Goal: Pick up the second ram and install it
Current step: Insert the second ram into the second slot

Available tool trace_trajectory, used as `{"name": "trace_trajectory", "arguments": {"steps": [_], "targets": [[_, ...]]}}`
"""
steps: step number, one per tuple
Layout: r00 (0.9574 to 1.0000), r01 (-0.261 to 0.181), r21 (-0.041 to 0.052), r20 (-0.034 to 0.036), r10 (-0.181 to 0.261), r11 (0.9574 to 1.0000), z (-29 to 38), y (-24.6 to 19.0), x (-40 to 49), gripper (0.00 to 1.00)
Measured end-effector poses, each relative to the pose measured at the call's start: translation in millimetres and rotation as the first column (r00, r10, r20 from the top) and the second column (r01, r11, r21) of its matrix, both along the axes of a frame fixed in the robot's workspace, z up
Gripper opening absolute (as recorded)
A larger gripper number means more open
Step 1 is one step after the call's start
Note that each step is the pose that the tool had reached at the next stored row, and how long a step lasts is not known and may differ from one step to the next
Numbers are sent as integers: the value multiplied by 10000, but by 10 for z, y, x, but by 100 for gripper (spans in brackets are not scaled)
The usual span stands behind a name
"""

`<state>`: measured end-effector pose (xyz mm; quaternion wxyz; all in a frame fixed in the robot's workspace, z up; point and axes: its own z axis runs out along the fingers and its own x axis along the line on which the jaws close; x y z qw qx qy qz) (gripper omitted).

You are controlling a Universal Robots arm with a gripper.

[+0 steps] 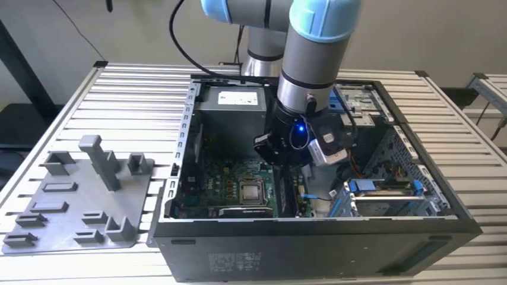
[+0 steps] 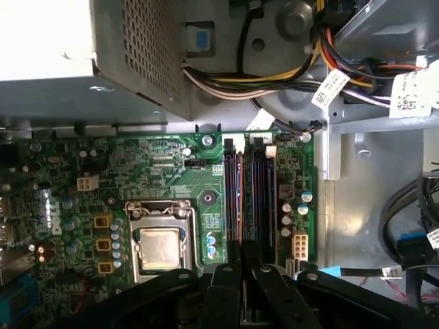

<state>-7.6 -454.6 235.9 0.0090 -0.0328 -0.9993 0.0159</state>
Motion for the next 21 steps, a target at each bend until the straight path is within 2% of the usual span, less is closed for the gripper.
{"name": "trace_trajectory", "arguments": {"steps": [13, 21], "targets": [[10000, -1, 3, -2, 1, 10000, -55, 0, 1, 13], [10000, -1, 2, -6, 1, 10000, -60, 0, 2, 13]]}}
